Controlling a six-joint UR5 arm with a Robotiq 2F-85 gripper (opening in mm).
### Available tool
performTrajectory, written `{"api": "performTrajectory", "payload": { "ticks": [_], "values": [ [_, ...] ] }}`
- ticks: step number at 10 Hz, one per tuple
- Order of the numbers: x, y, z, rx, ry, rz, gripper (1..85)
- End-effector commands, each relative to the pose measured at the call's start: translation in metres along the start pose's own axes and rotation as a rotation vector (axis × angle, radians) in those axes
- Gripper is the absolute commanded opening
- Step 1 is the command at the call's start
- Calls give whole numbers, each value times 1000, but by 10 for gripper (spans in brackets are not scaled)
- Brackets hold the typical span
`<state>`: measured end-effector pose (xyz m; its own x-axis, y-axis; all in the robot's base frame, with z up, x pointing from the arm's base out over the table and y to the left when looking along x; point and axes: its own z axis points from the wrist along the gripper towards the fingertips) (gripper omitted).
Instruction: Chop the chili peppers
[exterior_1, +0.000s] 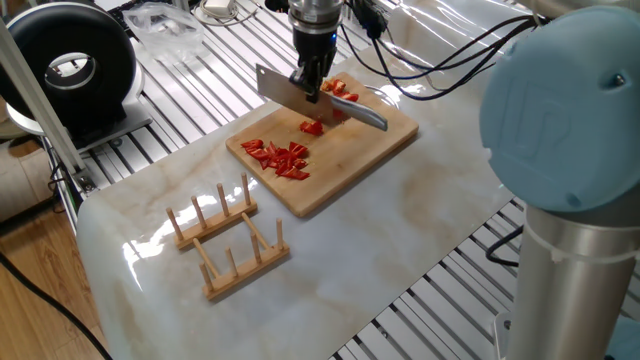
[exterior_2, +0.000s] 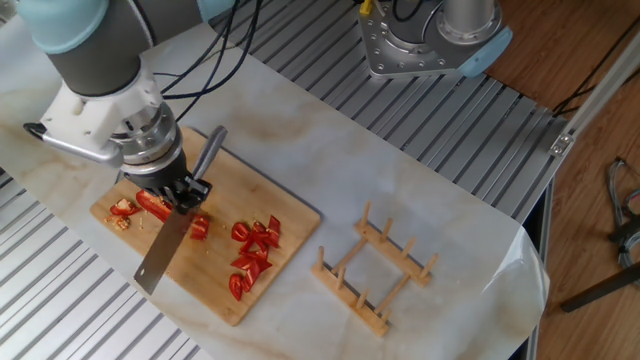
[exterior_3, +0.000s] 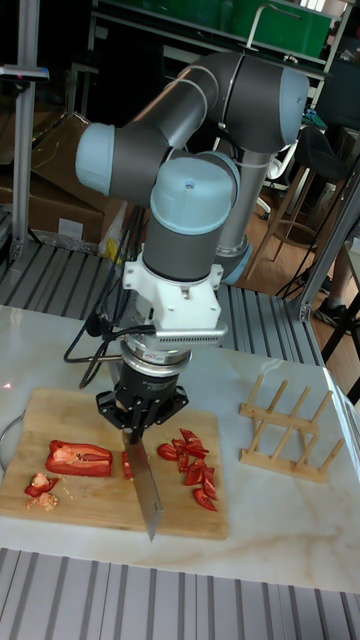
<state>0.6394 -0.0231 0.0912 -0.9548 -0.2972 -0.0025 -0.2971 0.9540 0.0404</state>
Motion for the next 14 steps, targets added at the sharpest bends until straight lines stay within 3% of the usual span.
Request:
{"api": "performTrajectory", "payload": {
  "ticks": [1,4,5,7,11,14],
  "values": [
    [1,29,-13,-60,-2,45,13],
    [9,41,-17,-88,4,-17,13],
    [9,37,-17,-67,3,-70,13],
    [12,16,-16,10,18,-176,13],
    [19,5,-3,-31,30,-290,13],
    [15,-4,-2,3,29,-364,13]
  ]
}}
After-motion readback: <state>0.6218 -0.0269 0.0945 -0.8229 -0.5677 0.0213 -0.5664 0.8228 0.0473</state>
